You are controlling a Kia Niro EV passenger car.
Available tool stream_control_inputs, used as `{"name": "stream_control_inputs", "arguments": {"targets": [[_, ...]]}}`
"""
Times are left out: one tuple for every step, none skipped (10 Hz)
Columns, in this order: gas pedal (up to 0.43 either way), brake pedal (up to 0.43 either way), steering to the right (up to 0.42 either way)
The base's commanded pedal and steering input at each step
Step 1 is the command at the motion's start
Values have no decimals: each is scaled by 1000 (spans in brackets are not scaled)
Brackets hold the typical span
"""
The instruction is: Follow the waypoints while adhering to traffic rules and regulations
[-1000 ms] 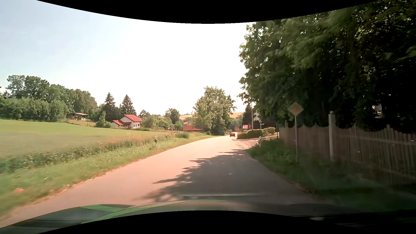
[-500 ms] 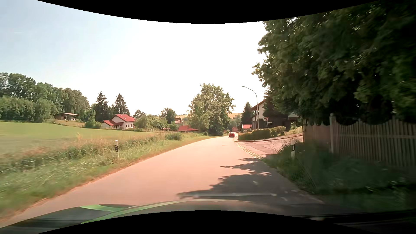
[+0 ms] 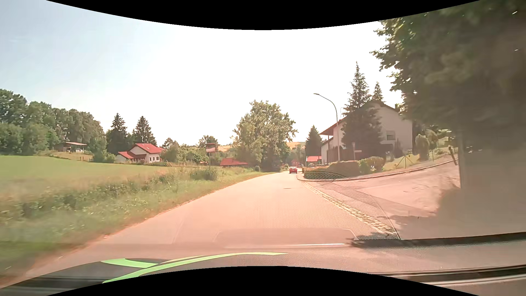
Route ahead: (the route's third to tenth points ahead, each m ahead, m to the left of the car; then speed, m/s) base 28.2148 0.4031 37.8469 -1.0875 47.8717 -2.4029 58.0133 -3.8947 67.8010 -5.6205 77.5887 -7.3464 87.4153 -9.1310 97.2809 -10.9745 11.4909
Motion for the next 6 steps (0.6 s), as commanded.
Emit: {"name": "stream_control_inputs", "arguments": {"targets": [[0, 30, 4], [0, 30, 4], [0, 30, 4], [0, 37, 4], [0, 37, 4], [0, 37, 4]]}}
